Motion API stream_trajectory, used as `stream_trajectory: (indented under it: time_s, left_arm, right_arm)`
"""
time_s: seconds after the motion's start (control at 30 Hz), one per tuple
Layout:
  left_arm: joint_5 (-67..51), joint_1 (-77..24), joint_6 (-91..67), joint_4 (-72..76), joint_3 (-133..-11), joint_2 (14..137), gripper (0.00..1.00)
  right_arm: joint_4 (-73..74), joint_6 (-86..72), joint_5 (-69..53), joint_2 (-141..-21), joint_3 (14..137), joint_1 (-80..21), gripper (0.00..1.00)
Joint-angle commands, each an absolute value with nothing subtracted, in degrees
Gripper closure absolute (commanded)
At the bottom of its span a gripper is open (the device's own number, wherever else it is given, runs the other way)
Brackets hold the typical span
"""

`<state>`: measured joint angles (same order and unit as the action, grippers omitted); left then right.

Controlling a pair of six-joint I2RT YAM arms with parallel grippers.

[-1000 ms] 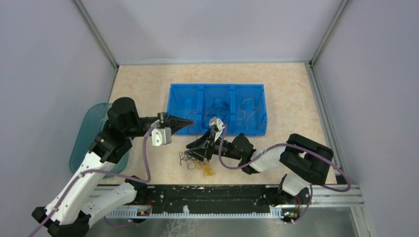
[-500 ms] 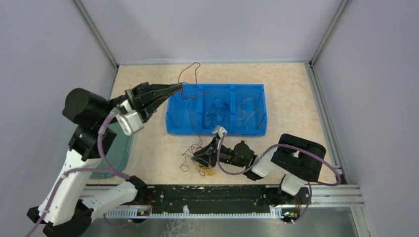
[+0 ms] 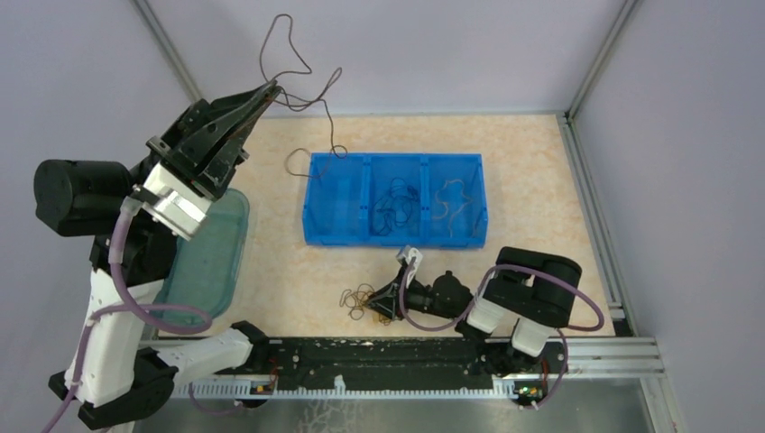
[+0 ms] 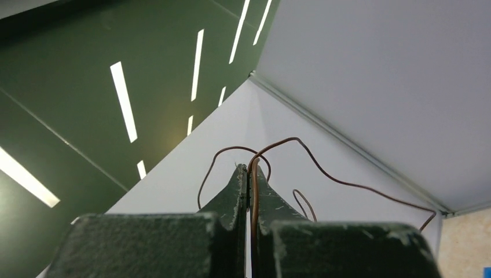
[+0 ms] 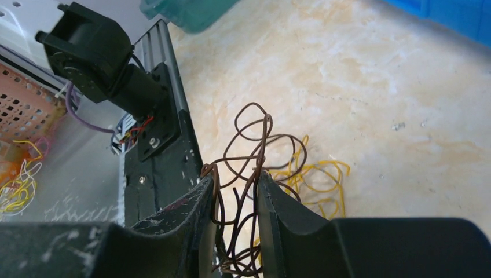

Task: Untangle the cables
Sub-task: Untie the cable, then place the cable in the bin.

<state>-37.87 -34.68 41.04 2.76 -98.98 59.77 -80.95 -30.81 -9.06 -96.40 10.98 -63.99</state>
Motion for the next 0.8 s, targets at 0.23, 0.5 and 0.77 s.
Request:
stream_trajectory:
  time_s: [0.23,0.5,0.77]
  left_arm:
    - [-22.69,-34.81,47.84,-4.65,-86.56,58.71,1.0]
    - [-13.6,-32.91,44.65,-5.28,-69.53,59.82,1.0]
    - [-13.83,-25.16,45.12,-5.97,-62.85,66.54,1.0]
  right_arm:
    - [-77.23,-29.36,-5.07,-80.97,8.32,-64.63,0.7]
    - [-62.88,-26.04,-2.1,-65.41,7.93,-64.66,0.69]
    - [-55.78,-25.88,1.33,-55.77,5.67,-64.68,0.69]
